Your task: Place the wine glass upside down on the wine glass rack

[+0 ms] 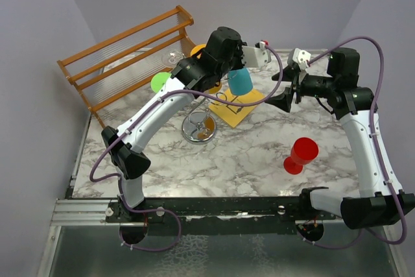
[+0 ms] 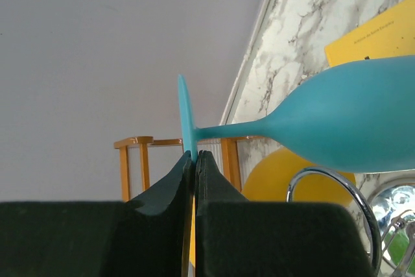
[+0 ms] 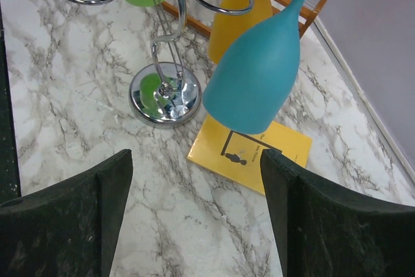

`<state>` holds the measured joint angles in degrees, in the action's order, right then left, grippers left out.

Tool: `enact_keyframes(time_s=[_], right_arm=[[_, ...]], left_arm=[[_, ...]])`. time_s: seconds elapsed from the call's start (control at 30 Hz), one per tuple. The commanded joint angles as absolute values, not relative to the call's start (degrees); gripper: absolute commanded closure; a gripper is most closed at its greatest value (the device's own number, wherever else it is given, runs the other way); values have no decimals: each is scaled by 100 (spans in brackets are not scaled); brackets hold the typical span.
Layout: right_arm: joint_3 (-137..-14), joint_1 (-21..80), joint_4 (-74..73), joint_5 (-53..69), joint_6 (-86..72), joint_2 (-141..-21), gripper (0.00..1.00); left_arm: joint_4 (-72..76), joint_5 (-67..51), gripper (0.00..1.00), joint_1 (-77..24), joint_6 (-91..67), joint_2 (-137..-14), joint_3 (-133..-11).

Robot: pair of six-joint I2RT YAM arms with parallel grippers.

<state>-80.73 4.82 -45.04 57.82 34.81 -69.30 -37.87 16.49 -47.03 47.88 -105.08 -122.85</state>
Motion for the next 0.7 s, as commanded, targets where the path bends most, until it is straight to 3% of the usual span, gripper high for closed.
enact_keyframes(time_s=[0.0, 0.67], right_arm=[[-8119, 483, -4480, 5829, 3508, -6856, 21], [-8135, 483, -4518, 5733, 3542, -6917, 20]], left_arm=[[-3996, 1571, 100, -4743, 4889, -10223, -12208], [-4829, 1196, 100, -4773, 4692, -9984, -12351]])
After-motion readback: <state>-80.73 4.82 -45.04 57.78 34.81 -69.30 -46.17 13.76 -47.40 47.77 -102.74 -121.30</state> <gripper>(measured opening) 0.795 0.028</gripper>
